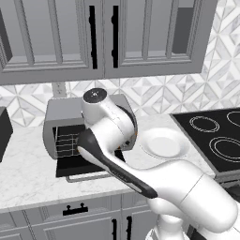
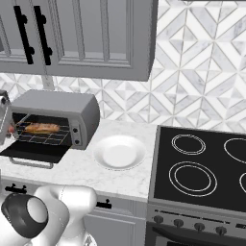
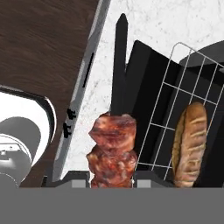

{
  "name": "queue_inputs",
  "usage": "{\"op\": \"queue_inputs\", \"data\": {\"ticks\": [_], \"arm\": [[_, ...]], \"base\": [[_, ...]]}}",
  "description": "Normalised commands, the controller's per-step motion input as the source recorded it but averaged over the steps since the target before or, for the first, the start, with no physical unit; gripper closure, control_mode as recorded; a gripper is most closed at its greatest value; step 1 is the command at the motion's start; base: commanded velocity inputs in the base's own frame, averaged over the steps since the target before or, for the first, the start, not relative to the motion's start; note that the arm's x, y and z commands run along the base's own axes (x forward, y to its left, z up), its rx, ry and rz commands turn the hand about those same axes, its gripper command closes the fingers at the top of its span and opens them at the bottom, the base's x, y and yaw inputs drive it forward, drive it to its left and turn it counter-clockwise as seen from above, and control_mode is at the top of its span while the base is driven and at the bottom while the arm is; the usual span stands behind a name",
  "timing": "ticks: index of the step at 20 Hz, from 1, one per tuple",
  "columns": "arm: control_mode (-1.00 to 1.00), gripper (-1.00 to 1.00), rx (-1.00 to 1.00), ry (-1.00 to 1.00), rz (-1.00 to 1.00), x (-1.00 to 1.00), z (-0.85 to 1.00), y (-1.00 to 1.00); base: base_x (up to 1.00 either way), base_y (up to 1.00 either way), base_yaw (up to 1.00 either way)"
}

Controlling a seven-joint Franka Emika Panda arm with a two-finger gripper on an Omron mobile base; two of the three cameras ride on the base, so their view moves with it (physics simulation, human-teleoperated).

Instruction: Pick up the kebab skewer and baguette bread, and place them inside the toaster oven. Close the toaster oven door and start by setting the timer.

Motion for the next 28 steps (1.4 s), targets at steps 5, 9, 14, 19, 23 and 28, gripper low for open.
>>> {"op": "queue_inputs", "data": {"ticks": [5,9,14,19,23,28], "arm": [[-1.0,1.0,0.09,-0.13,0.0,0.59,-0.13,-0.25],[-1.0,1.0,0.0,-0.08,0.0,0.27,-0.45,0.0],[-1.0,1.0,0.0,-0.03,0.0,0.13,-0.27,0.0],[-1.0,1.0,0.0,0.0,0.0,0.26,-0.02,0.0],[-1.0,1.0,0.0,0.0,0.0,0.32,0.03,0.0],[-1.0,1.0,0.0,0.0,0.0,0.3,0.0,0.01]], "base": [[0.0,0.0,0.0],[0.0,0.0,0.0],[0.0,0.0,0.0],[0.0,0.0,0.0],[0.0,0.0,0.0],[0.0,0.0,0.0]]}}
